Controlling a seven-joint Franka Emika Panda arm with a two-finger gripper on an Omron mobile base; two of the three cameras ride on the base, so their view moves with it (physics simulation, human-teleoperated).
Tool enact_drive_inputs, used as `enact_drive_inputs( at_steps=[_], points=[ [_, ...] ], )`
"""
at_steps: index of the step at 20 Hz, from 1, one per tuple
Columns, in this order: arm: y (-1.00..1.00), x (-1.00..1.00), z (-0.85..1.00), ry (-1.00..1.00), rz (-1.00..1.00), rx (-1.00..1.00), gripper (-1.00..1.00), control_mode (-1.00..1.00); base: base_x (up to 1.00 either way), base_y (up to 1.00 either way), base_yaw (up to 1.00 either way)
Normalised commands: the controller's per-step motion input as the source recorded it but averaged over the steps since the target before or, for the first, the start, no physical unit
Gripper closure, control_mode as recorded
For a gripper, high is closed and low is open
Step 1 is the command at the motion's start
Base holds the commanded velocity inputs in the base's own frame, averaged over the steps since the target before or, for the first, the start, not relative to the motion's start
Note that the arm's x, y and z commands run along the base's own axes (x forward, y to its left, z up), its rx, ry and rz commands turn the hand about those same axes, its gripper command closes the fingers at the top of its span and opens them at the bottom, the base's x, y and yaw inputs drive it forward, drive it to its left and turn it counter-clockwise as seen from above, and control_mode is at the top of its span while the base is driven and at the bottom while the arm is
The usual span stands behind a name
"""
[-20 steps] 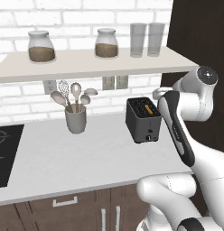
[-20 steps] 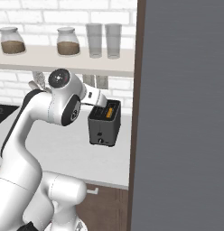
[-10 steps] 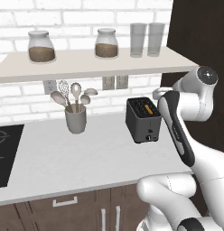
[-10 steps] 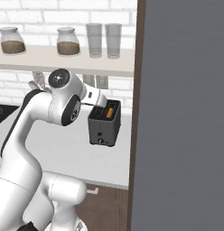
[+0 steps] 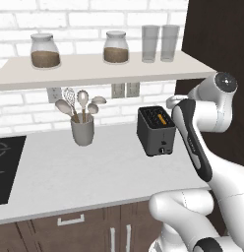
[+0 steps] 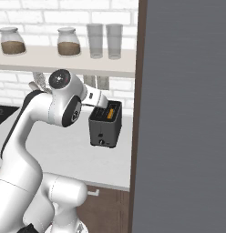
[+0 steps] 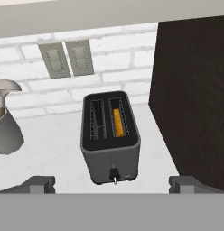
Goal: Start the toaster. Once the lever pops up, take the bread to the plate on the dining counter.
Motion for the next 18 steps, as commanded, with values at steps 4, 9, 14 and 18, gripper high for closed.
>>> enact_drive_inputs(
  at_steps=[4, 9, 14, 18],
  points=[
    [0.0, 0.0, 0.0, 0.0, 0.0, 0.0, -1.0, -1.0, 0.0, 0.0, 0.0],
    [0.0, 0.0, 0.0, 0.0, 0.0, 0.0, -1.0, -1.0, 0.0, 0.0, 0.0],
    [0.0, 0.0, 0.0, 0.0, 0.0, 0.0, -1.0, -1.0, 0.0, 0.0, 0.0],
    [0.0, 0.0, 0.0, 0.0, 0.0, 0.0, -1.0, -1.0, 0.0, 0.0, 0.0]
  ],
)
